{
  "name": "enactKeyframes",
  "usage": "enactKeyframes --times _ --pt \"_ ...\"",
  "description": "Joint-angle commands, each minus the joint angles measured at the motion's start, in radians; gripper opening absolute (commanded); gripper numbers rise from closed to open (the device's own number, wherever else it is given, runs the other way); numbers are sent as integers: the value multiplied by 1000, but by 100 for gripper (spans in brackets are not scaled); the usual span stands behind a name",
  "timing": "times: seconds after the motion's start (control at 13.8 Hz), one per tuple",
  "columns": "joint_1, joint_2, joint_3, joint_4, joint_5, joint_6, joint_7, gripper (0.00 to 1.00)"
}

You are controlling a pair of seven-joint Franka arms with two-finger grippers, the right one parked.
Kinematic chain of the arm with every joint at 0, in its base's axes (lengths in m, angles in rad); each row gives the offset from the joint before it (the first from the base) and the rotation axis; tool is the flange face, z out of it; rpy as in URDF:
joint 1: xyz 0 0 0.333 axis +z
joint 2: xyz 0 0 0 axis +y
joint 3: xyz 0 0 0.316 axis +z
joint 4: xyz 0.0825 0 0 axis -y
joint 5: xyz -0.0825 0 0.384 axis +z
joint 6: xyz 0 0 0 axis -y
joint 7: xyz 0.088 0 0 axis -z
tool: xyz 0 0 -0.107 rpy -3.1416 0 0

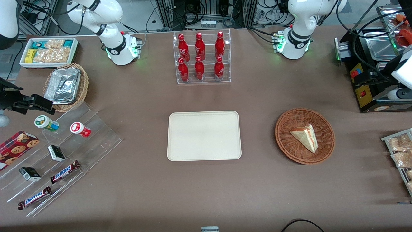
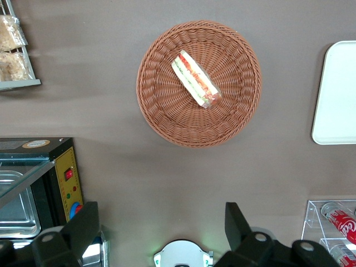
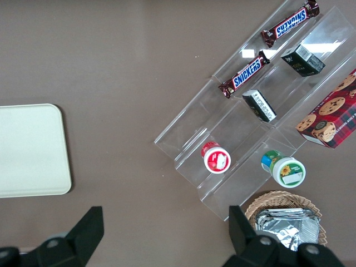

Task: Place sandwich from basket to tray
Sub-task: 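Move the left gripper from rest toward the wicker basket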

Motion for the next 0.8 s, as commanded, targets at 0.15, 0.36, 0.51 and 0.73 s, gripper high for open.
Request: enactKeyframes --times 0.15,0.36,0.51,0.73 --pt "-3 2 -1 4 6 20 17 100" --pt "-4 28 -1 -8 26 40 -3 100" --pt "-4 45 1 -37 38 54 -65 100" --pt "-4 37 -1 -165 35 199 -231 100"
